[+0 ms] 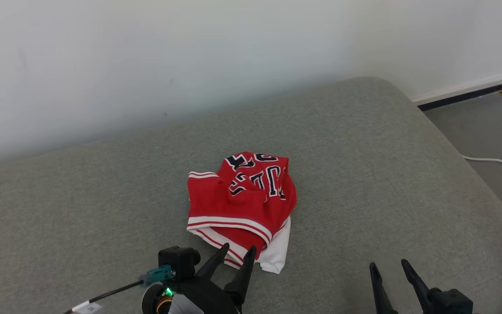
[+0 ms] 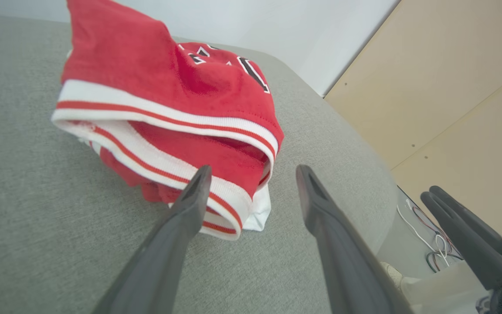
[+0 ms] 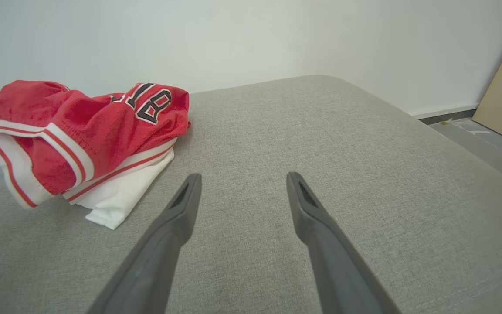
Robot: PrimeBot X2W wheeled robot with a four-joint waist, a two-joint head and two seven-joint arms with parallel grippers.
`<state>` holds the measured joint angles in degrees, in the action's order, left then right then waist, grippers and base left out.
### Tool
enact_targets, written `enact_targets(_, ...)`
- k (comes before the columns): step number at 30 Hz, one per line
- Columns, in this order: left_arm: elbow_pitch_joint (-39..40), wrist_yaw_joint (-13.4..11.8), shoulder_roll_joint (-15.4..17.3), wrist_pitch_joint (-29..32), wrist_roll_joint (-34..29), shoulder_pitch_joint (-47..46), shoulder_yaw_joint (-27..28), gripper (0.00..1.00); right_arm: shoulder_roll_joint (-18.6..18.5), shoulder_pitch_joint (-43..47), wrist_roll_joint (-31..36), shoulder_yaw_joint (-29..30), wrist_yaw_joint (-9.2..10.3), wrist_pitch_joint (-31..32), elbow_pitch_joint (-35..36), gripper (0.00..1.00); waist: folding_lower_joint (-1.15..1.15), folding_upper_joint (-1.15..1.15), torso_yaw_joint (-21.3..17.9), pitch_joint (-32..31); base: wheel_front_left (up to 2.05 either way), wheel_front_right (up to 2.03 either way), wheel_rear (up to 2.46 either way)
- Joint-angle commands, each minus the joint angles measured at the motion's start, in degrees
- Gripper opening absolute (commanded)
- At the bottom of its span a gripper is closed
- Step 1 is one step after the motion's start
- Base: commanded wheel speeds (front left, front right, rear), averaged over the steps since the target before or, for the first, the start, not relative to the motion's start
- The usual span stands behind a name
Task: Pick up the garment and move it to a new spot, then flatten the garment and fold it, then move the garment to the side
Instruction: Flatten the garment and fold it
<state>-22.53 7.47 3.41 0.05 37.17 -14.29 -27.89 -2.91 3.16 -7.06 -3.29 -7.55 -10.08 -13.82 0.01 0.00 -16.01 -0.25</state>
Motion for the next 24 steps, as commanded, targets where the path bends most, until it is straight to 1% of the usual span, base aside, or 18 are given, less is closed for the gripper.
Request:
enact_targets(1,-0.77,-0.33,-0.23,-0.48,0.53,-1.22,0.01,1.00,0.03,-0.68,-0.28,-0.17,0.12,-0.09,-0.09,1.00,-0.01,0.00,-5.20,2.03,0.00,0.00,0.00)
enact_targets(7,-5.91,-1.63,-0.47,-1.38,4.52,-5.33,-0.46,1.00,0.04,-0.83,-0.43,-0.34,0.12,-0.40,-0.39,1.00,-0.01,0.00,-8.63,2.67,0.00,0.00,0.00)
enact_targets(8,-6.58,-2.14,-0.51,-1.50,5.66,-5.92,-0.61,1.00,0.04,-0.95,-0.42,-0.43,0.12,-0.46,-0.47,1.00,-0.01,0.00,-8.90,2.72,0.00,0.00,0.00)
enact_targets(9,-7.48,-3.22,-0.43,-1.73,6.43,-6.37,-0.53,1.00,0.04,-1.12,-0.47,-0.58,0.12,-0.49,-0.55,1.00,-0.01,0.00,-9.19,2.77,0.00,0.00,0.00)
enact_targets(12,-8.75,-4.86,-0.45,-3.45,9.09,-8.76,-1.55,1.00,0.04,-1.44,-0.66,-0.58,0.12,-0.72,-0.77,1.00,-0.01,0.00,-9.48,3.00,0.00,0.00,0.00)
enact_targets(15,-9.32,-5.34,-0.44,-5.66,8.97,-10.76,-2.64,1.00,0.04,-1.51,-0.98,-0.40,0.12,-0.90,-0.83,1.00,-0.01,0.00,-8.89,3.35,0.00,0.00,0.00)
enact_targets(16,-9.62,-5.44,-0.40,-6.59,8.82,-11.53,-2.88,0.45,0.05,-1.55,-1.07,-0.43,0.12,-0.99,-0.86,1.00,-0.01,0.00,-8.64,3.45,0.00,0.00,0.00)
enact_targets(17,-9.91,-5.30,-0.41,-7.14,8.63,-12.41,-3.22,0.00,0.05,-1.67,-1.16,-0.54,0.12,-1.01,-0.93,1.00,-0.01,0.00,-8.39,3.50,0.00,0.00,0.00)
enact_targets(24,-8.90,-3.37,-0.52,-10.36,11.96,-19.28,-6.33,0.00,0.03,-1.81,-1.69,-0.85,0.12,-1.26,-1.41,1.00,-0.01,0.00,-6.53,3.15,0.00,0.00,0.00)
